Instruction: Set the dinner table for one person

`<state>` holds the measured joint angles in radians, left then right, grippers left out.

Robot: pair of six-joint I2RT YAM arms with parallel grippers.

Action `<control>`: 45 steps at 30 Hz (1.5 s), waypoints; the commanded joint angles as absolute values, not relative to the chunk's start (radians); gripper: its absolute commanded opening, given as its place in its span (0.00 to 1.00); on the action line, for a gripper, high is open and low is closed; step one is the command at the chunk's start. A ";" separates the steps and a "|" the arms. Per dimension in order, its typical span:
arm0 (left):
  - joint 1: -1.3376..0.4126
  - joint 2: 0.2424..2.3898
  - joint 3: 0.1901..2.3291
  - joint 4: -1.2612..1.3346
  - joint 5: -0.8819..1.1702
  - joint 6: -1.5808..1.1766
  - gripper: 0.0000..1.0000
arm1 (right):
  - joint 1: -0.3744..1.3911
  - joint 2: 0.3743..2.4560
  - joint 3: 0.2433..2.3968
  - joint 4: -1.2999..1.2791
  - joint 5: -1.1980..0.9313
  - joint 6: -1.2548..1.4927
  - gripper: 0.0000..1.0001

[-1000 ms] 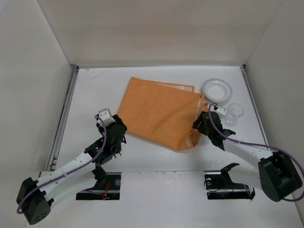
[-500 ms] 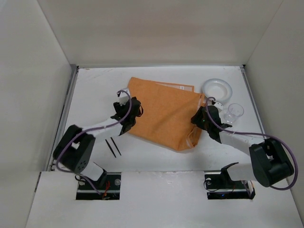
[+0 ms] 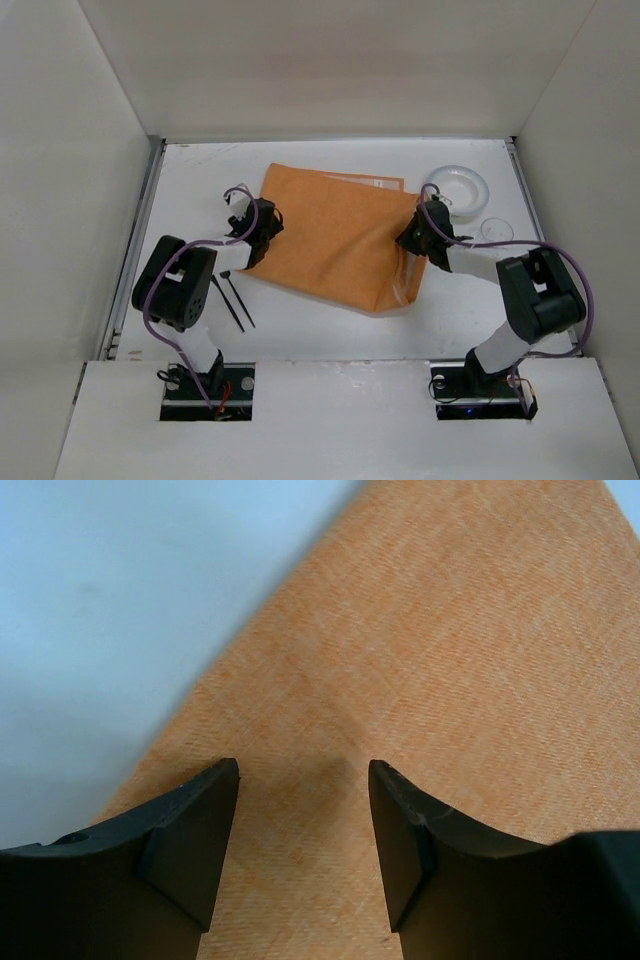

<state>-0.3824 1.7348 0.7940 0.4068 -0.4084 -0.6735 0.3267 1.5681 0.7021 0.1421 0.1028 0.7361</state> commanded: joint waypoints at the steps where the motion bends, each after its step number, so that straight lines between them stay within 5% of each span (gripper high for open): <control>1: -0.337 1.665 0.701 0.362 -0.431 -0.753 0.53 | 0.326 1.634 0.823 0.238 0.026 0.730 0.17; 8: -0.326 1.548 0.637 0.350 -0.525 -0.742 0.53 | 0.332 1.612 0.911 0.177 0.041 0.713 0.09; 20: -0.352 1.485 0.640 0.356 -0.528 -0.720 0.57 | 0.245 1.217 0.522 0.060 0.238 0.773 0.06; 25: -0.354 1.454 0.629 0.348 -0.571 -0.689 0.60 | 0.248 1.167 0.528 0.005 0.284 0.756 0.22; 31: -0.370 1.480 0.620 0.314 -0.563 -0.643 0.65 | 0.286 1.155 0.532 -0.038 0.285 0.735 0.58; 38: -0.386 1.543 0.611 0.304 -0.565 -0.649 0.65 | 0.312 1.239 0.528 -0.012 0.170 0.788 0.59; 42: -0.380 1.548 0.595 0.311 -0.522 -0.661 0.38 | 0.324 1.279 0.546 -0.003 0.138 0.795 0.57; 45: -0.361 1.540 0.583 0.305 -0.499 -0.678 0.19 | 0.326 1.322 0.566 0.005 0.100 0.799 0.36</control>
<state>-0.3786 1.5539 0.6022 0.3119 -0.5167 -0.6670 0.3161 1.2968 0.5167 -0.0299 0.1497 0.7845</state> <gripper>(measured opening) 0.218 0.393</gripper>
